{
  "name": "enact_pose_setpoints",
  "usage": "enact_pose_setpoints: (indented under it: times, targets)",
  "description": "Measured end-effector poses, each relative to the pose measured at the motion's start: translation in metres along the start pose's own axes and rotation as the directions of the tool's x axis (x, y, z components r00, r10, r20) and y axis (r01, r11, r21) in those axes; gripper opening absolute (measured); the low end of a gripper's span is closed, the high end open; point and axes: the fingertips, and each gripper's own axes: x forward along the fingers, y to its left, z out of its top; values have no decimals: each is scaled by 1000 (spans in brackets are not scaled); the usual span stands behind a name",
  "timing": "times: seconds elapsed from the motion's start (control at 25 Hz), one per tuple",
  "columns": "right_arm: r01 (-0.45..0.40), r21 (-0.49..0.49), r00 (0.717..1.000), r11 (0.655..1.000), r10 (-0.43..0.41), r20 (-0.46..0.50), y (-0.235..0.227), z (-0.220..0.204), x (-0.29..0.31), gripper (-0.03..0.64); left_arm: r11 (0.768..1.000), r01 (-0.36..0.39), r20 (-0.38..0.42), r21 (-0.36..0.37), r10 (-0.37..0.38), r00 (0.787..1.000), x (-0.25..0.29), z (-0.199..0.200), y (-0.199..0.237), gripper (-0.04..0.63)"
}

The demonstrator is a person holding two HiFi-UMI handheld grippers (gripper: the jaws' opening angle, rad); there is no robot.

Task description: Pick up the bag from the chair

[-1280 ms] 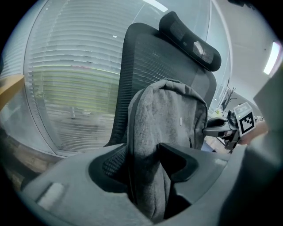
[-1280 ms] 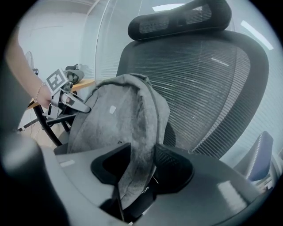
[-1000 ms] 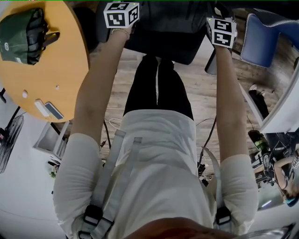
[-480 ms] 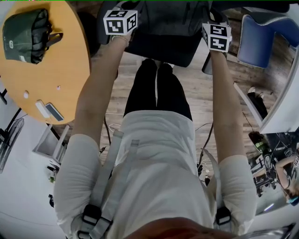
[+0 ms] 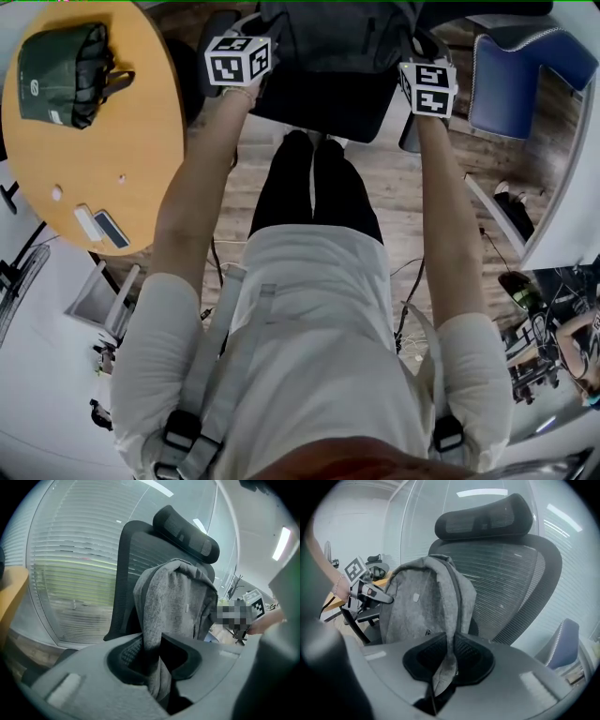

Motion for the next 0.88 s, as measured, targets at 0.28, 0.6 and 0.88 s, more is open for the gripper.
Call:
enact_pose_setpoints:
  times: [0.28,0.6,0.88]
  targets:
    - [29,1,999,1000,-29,36,-8,16,-25,44,1000,-2,35,28,1,999,-20,21,-17,67]
    - [41,-1,997,999,-40,66,-8,41,-50,44,999,-30,69,41,27,997,-46,43,-31,67]
    - [45,0,994,999,-44,103,-12,63,-77,44,998,-52,111,45,46,993,-72,66,-48,67]
